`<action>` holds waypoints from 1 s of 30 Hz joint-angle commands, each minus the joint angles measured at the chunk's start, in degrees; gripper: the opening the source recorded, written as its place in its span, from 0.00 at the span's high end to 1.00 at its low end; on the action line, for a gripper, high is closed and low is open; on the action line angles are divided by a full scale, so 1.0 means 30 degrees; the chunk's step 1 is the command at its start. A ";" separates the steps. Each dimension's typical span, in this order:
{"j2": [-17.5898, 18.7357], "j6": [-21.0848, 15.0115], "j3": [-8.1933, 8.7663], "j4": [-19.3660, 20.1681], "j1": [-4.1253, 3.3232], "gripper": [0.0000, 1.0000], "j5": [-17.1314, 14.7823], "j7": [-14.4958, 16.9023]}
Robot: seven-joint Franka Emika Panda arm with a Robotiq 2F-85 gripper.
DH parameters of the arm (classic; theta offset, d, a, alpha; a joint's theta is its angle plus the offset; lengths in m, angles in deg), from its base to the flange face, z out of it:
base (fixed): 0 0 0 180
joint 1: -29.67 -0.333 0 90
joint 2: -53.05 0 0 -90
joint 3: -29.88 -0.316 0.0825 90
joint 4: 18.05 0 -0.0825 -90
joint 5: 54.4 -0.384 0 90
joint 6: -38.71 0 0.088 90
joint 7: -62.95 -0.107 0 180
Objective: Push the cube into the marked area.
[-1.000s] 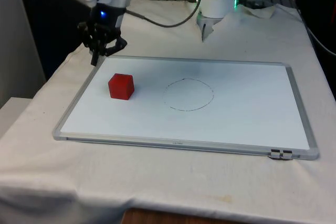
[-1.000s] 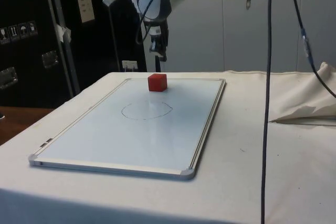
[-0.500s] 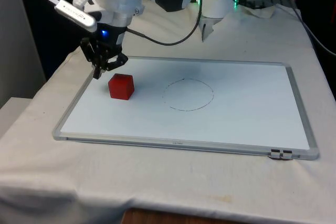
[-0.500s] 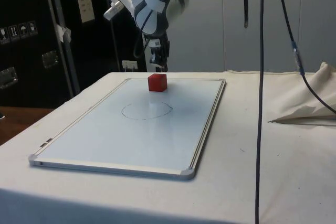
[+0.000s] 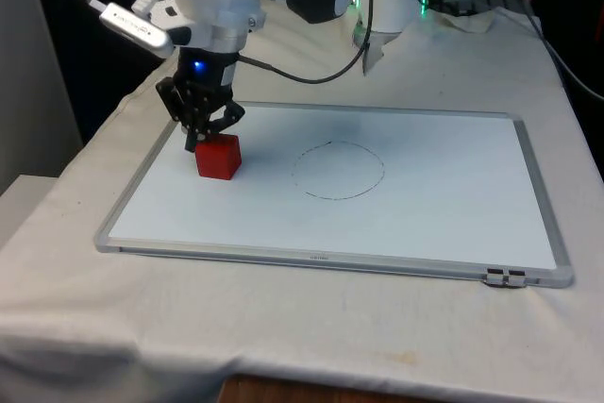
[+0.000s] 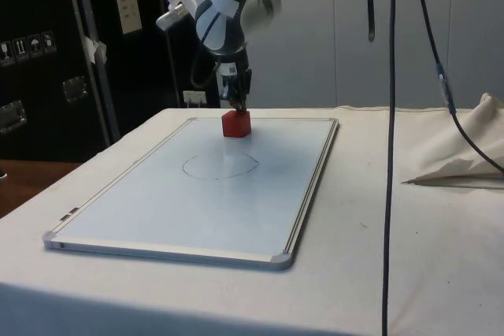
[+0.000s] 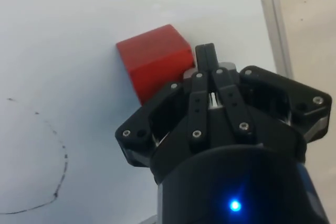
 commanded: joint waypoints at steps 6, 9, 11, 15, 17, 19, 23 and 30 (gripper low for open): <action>-0.0076 0.0267 -0.0554 -0.0191 0.0248 1.00 -0.0821 0.0592; -0.0057 0.0477 -0.0726 -0.0325 0.0248 1.00 -0.1375 0.0974; -0.0057 0.0611 -0.0783 -0.0363 0.0248 1.00 -0.1604 0.1146; -0.0019 0.0859 -0.0879 -0.0458 0.0210 1.00 -0.2082 0.1528; -0.0019 0.0993 -0.0917 -0.0535 0.0210 1.00 -0.2273 0.1700; -0.0019 0.1146 -0.0974 -0.0611 0.0248 1.00 -0.2483 0.1891; 0.0019 0.1451 -0.1012 -0.0821 0.0267 1.00 -0.2941 0.2368; 0.0095 0.2177 -0.1050 -0.1241 0.0191 1.00 -0.3896 0.3170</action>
